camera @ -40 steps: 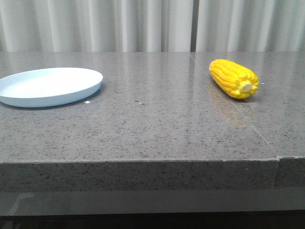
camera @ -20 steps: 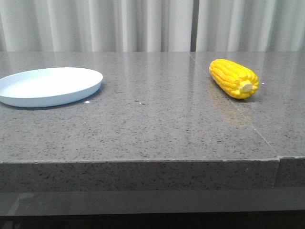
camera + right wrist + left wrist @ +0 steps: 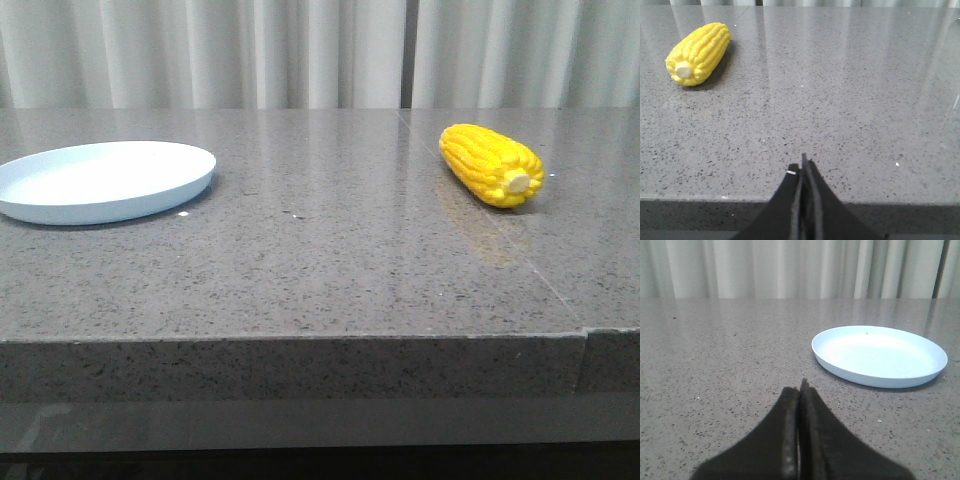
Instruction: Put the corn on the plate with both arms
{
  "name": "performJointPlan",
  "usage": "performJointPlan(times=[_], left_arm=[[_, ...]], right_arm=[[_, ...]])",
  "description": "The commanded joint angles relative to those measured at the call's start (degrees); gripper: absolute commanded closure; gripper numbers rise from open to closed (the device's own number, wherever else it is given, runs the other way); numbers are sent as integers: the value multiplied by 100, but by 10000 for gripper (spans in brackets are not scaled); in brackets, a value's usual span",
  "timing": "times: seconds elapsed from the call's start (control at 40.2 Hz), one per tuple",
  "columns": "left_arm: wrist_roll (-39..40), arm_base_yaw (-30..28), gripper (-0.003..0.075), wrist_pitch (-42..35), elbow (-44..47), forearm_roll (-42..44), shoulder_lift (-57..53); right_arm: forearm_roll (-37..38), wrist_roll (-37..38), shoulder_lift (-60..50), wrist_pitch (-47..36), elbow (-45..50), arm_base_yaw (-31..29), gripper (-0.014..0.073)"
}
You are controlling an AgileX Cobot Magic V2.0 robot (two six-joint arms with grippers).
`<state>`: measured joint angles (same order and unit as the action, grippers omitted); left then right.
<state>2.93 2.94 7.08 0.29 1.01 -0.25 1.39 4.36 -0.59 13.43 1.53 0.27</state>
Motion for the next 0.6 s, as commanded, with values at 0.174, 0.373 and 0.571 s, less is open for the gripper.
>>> performJointPlan(times=[0.174, 0.373, 0.571], left_arm=[[19, -30, 741, -708, 13, -16, -107], [19, -30, 741, -1907, -140, -16, -107], [19, -30, 741, -1697, -1045, 431, 11]], right_arm=[[-11, -9, -73, -696, -96, -27, 601], [-22, 2, -73, -1040, -438, -27, 601], [-23, 2, -55, -579, -1351, -27, 601]])
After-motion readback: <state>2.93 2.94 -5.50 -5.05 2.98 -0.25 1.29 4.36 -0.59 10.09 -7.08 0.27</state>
